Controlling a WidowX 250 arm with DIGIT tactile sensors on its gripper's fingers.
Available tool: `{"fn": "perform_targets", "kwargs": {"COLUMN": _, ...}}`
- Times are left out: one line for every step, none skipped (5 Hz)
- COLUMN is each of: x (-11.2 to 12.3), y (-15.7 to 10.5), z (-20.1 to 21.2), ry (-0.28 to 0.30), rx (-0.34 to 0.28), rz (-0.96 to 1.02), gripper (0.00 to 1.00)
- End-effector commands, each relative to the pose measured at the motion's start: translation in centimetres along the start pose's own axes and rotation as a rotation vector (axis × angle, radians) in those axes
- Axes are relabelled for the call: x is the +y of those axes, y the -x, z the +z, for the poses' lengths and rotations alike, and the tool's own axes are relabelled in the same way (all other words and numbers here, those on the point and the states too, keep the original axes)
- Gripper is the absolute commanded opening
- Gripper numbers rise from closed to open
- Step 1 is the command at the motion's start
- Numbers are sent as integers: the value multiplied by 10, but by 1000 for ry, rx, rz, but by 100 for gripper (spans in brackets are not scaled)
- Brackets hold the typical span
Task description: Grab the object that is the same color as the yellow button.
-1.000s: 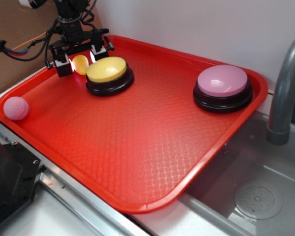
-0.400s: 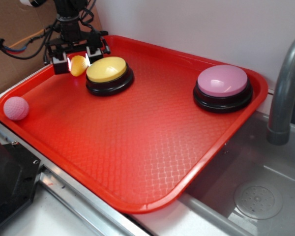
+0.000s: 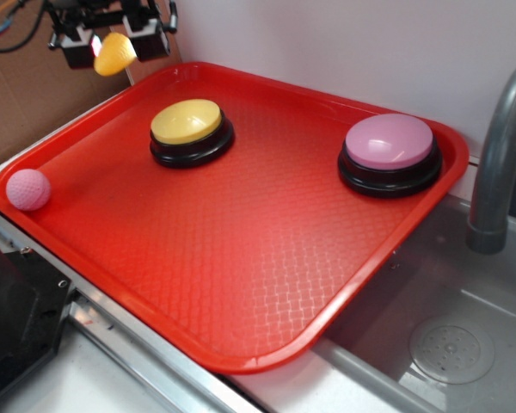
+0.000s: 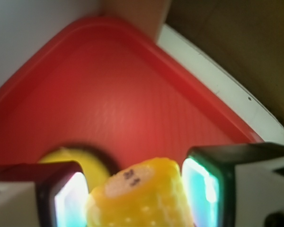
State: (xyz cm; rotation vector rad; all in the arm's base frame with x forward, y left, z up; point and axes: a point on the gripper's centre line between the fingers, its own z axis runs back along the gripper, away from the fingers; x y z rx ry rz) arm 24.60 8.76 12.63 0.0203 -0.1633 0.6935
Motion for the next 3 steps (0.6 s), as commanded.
{"fn": "perform_targets", "kwargs": {"x": -11, "y": 62, "z": 39, "ry": 76, "rx": 73, "rz": -408, "gripper": 0}}
{"fn": "perform_targets", "kwargs": {"x": -10, "y": 80, "z": 34, "ry": 48, "rx": 143, "rz": -517, "gripper": 0}}
{"fn": "perform_targets", "kwargs": {"x": -6, "y": 85, "z": 32, "ry": 13, "rx": 161, "rz": -536, "gripper": 0}}
